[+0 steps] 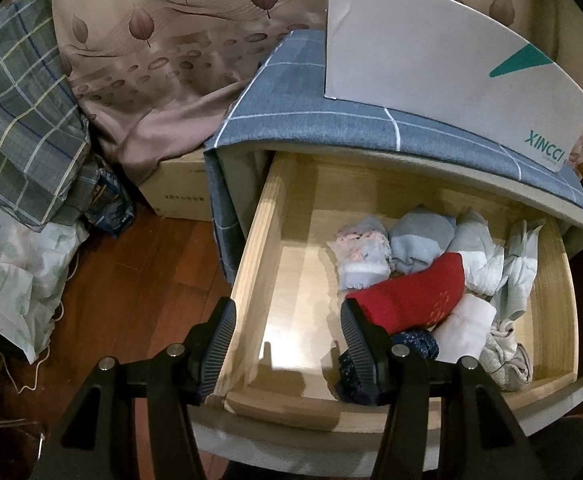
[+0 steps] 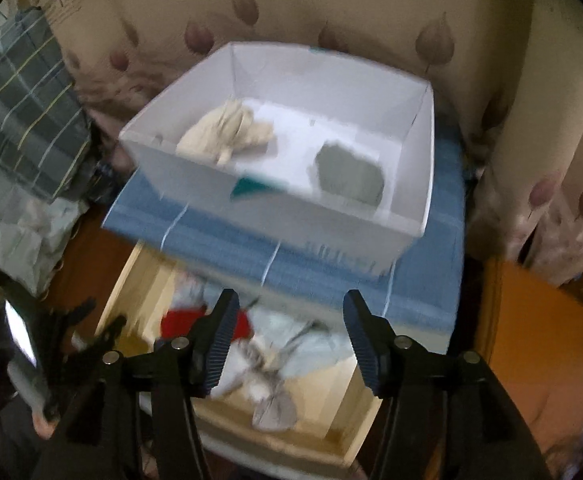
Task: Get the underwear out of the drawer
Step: 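Move the right gripper back over the drawer while the left gripper reaches into it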
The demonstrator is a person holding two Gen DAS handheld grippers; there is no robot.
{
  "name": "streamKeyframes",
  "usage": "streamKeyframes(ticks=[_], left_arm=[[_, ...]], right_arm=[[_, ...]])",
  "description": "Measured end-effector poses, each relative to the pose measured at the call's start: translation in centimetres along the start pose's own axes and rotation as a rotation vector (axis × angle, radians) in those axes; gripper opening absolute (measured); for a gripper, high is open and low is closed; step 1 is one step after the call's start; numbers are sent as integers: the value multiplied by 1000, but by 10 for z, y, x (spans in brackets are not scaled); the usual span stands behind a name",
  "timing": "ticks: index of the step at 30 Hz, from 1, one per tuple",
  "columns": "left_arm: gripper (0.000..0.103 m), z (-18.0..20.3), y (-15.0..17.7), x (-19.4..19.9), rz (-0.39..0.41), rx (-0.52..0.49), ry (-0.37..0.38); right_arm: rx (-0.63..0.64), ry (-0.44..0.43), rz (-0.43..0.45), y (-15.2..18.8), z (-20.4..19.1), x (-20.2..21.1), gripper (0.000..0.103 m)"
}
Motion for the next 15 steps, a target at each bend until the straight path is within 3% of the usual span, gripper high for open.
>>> streamKeyframes(ticks=[9, 15], left_arm=[[56, -1, 2, -5, -30, 10, 15], [56, 4, 3, -9, -57, 2, 40]], right_arm=[[-12, -40, -248, 94, 0, -54, 53], [-33, -76, -377, 137, -5, -96, 53]])
Point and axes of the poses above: each gripper's, at about its wrist camera, not at the fingertips, and x roughly against the way its jaws point, z to its right, y to its underside, the point moved 3 cm from there along -x, roughly the way its jaws point, and after that the axes turned 15 degrees about z, right-handed, at the moved point
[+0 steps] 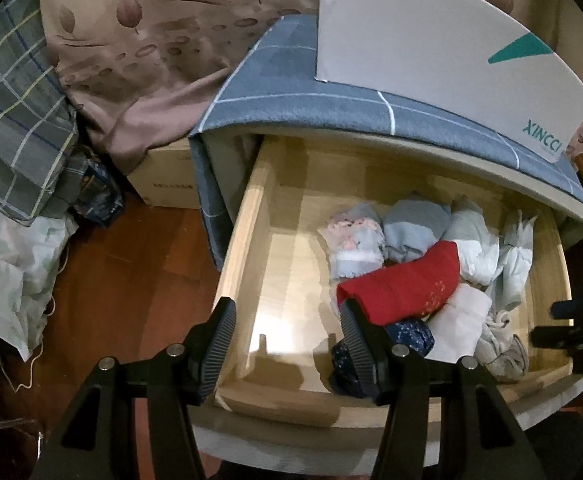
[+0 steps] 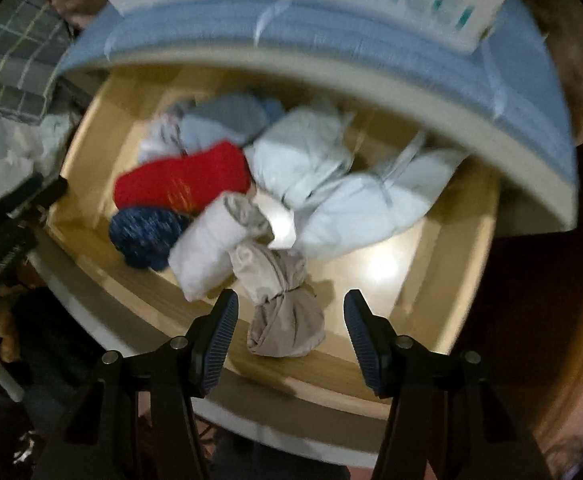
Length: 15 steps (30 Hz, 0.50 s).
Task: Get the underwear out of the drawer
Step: 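Move the right gripper back over the drawer while the left gripper reaches into it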
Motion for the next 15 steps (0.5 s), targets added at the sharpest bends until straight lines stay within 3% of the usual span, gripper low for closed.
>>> streamKeyframes(ticks=[15], left_arm=[[56, 24, 13, -18, -139, -82, 155]], right_arm=[[57, -10, -144, 22, -16, -77, 59]])
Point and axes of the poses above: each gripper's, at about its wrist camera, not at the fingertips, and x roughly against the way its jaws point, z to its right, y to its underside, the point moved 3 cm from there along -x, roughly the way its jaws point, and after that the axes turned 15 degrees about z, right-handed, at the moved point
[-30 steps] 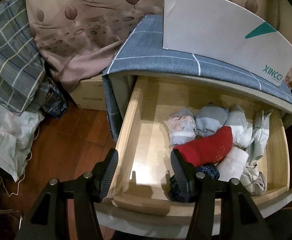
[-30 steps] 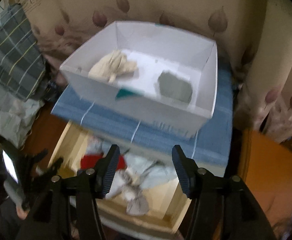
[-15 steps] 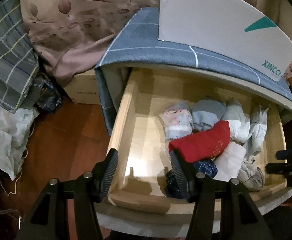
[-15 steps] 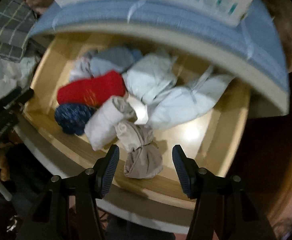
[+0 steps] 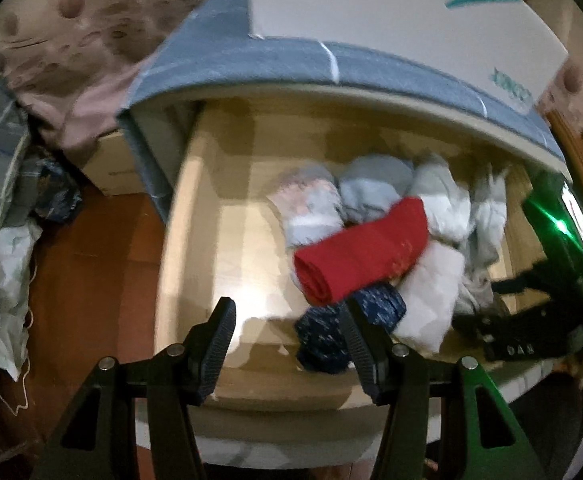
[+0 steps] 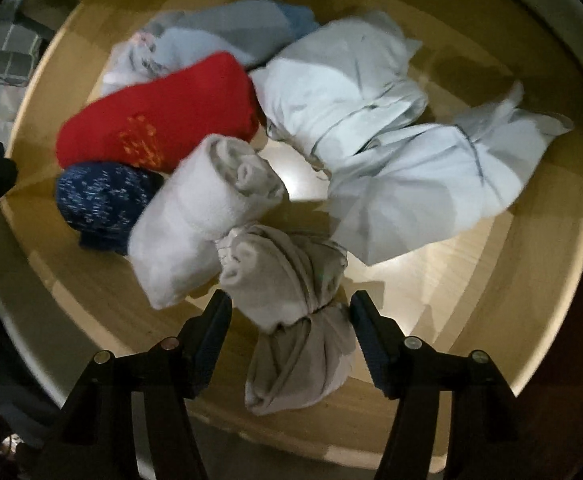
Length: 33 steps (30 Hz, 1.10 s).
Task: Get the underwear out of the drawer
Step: 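Move the right gripper back over the drawer while the left gripper reaches into it, then grasp the navy speckled underwear with the left gripper while the right gripper grasps the beige knotted sock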
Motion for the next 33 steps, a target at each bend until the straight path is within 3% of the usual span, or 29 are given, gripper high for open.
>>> streamKeyframes(ticks=[9, 14, 22, 33], left_arm=[[56, 15, 5, -15, -88, -64, 47], [58, 15, 5, -22, -122, -11, 107], [66, 28, 10, -35, -209, 74, 152], [69, 39, 3, -68, -288, 108, 87]], right_arm=[[-40, 22, -6, 9, 13, -11, 49], [-69, 54, 8, 22, 33, -7, 48], [-127, 34, 37, 35, 47, -3, 48], [-129, 22, 48, 35, 48, -1, 48]])
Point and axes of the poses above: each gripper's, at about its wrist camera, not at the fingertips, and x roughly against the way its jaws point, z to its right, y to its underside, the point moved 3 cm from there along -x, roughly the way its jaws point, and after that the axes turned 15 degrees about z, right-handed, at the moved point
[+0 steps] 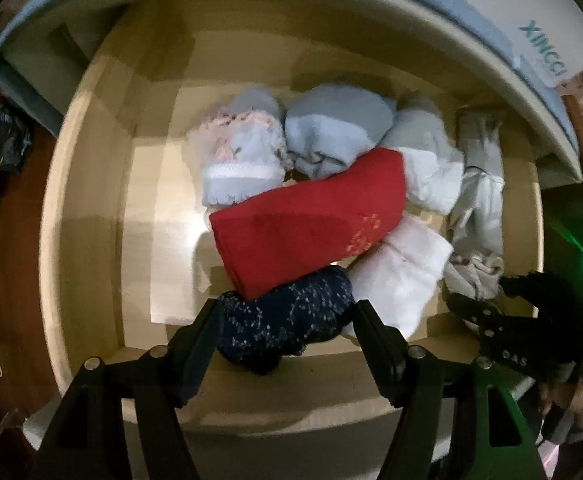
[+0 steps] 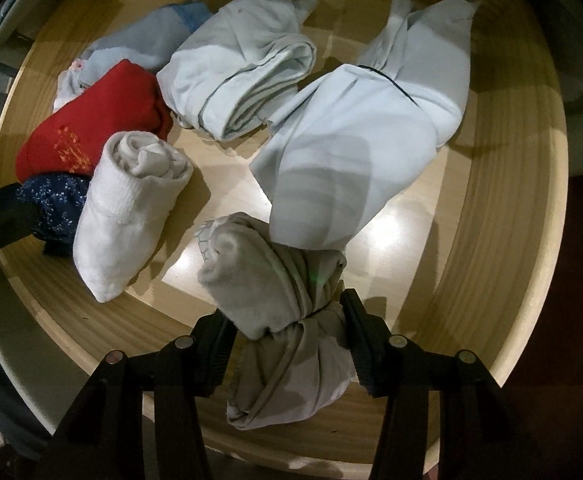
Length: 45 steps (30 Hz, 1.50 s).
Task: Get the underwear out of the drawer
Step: 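Grasp the navy speckled underwear with the left gripper while the right gripper grasps the beige knotted sock, then carry the navy underwear into the white box and open the left gripper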
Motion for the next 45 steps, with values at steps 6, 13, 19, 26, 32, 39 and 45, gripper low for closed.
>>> streamKeyframes(ticks=[6, 13, 19, 26, 32, 39, 45], left_arm=[[69, 4, 0, -23, -54, -14, -60], [69, 8, -1, -39, -115, -6, -107], [46, -2, -10, -46, -134, -10, -107], [29, 3, -4, -36, -111, -40, -113], [28, 8, -6, -16, -71, -55, -90], [28, 15, -22, 26, 15, -115, -66], [28, 31, -25, 83, 190, -208, -47]], right_arm=[[-8, -3, 2, -1, -2, 0, 48], [-5, 10, 3, -2, -2, 2, 48], [-26, 18, 1, -2, -2, 4, 48], [-30, 25, 8, -1, 0, 3, 47], [-42, 31, 13, -1, 0, 4, 47], [-31, 46, 10, -2, -4, 5, 47], [-30, 56, 12, 0, -6, 1, 47]])
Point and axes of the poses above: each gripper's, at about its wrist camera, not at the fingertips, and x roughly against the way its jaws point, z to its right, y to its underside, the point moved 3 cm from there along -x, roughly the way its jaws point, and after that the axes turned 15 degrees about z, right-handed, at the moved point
